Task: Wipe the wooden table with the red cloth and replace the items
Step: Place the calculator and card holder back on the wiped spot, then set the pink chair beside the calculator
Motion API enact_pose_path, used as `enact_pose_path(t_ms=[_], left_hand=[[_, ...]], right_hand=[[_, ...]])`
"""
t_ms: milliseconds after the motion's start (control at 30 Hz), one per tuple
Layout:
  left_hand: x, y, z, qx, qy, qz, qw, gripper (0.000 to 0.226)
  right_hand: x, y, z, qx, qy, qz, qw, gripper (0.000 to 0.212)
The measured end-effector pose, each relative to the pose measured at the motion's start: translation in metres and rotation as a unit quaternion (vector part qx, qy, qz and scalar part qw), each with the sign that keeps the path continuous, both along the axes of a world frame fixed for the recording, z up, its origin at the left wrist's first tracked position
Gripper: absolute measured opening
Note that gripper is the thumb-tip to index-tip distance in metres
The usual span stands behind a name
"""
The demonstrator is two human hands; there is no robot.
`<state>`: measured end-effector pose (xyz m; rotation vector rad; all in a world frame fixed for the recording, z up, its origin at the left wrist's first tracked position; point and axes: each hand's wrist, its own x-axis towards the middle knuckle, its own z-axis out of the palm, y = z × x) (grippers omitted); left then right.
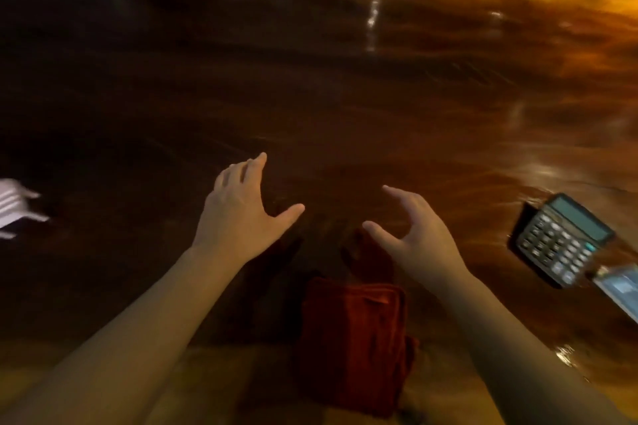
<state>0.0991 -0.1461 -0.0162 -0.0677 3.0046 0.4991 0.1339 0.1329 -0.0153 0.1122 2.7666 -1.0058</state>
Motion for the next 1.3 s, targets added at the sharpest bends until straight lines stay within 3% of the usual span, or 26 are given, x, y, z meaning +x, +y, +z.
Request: enact_pose_path(t_ms=[300,500,633,800,967,1300], left_hand=[[0.052,-0.164,0.001,-0.001,0.018,0.214,0.977,0.105],[0.069,-0.271,-0.021,-0.006,0.046,0.365,0.93,0.111],[0.058,-0.327,-0.039,0.001,0.029,0.445,0.895,0.128],[0.027,-0.353,-0.047,0.052,0.002,0.467,0.883,0.148],[0.012,-0.361,-0.053,0.089,0.017,0.458,0.884,0.138],[0.005,-0.31,-0.02,0.105,0.051,0.41,0.905,0.125]], right_hand=[[-0.026,-0.172,-0.002,0.045,-0.018,0.14,0.989,0.066],[-0.027,-0.26,-0.02,0.103,-0.086,0.247,0.96,0.065],[-0.019,-0.306,-0.05,0.158,-0.081,0.297,0.938,0.073],[-0.008,-0.331,-0.083,0.235,-0.068,0.335,0.91,0.09],[-0.001,-0.338,-0.097,0.277,-0.067,0.351,0.892,0.091],[-0.01,-0.305,-0.086,0.188,-0.085,0.3,0.931,0.086]])
